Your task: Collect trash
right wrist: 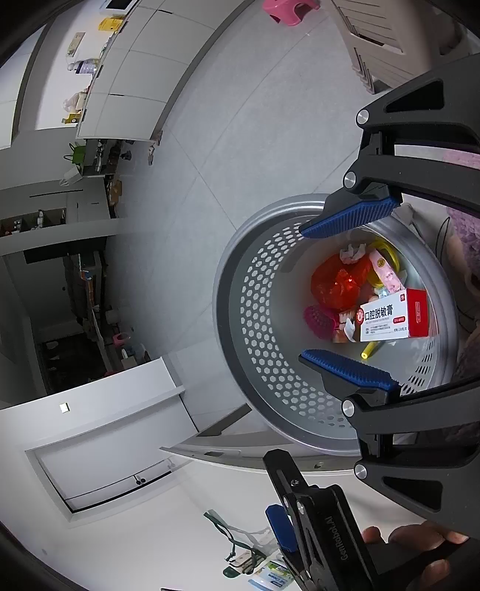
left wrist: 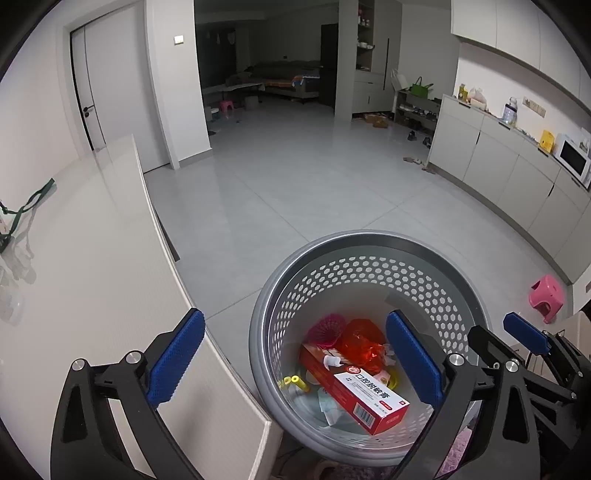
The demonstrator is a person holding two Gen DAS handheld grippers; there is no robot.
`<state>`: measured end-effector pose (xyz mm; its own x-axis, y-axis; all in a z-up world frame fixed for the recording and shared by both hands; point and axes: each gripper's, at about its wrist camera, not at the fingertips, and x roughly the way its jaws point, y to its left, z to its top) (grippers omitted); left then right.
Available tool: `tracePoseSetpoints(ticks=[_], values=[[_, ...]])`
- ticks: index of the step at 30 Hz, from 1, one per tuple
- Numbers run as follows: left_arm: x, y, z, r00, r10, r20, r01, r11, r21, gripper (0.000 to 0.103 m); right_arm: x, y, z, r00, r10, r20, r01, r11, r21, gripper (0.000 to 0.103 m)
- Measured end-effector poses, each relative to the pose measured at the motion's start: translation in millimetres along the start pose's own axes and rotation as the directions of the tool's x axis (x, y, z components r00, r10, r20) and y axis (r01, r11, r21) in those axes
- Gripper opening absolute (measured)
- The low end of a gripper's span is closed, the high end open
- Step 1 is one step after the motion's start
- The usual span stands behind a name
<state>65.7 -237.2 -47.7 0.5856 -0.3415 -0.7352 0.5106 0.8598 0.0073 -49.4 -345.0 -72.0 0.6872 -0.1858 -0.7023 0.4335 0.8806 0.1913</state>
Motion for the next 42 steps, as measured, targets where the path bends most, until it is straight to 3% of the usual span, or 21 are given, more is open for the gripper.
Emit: tracePoseSetpoints(ticks=[42], values=[[-1.0, -7.3, -4.2, 1.000, 0.024, -0.014, -0.024, 1.000, 0.018, 0.097, -3.8, 0.2, -1.5, 1.000, 0.005, 0.010, -0.005, 1.000, 0.008, 0.060]])
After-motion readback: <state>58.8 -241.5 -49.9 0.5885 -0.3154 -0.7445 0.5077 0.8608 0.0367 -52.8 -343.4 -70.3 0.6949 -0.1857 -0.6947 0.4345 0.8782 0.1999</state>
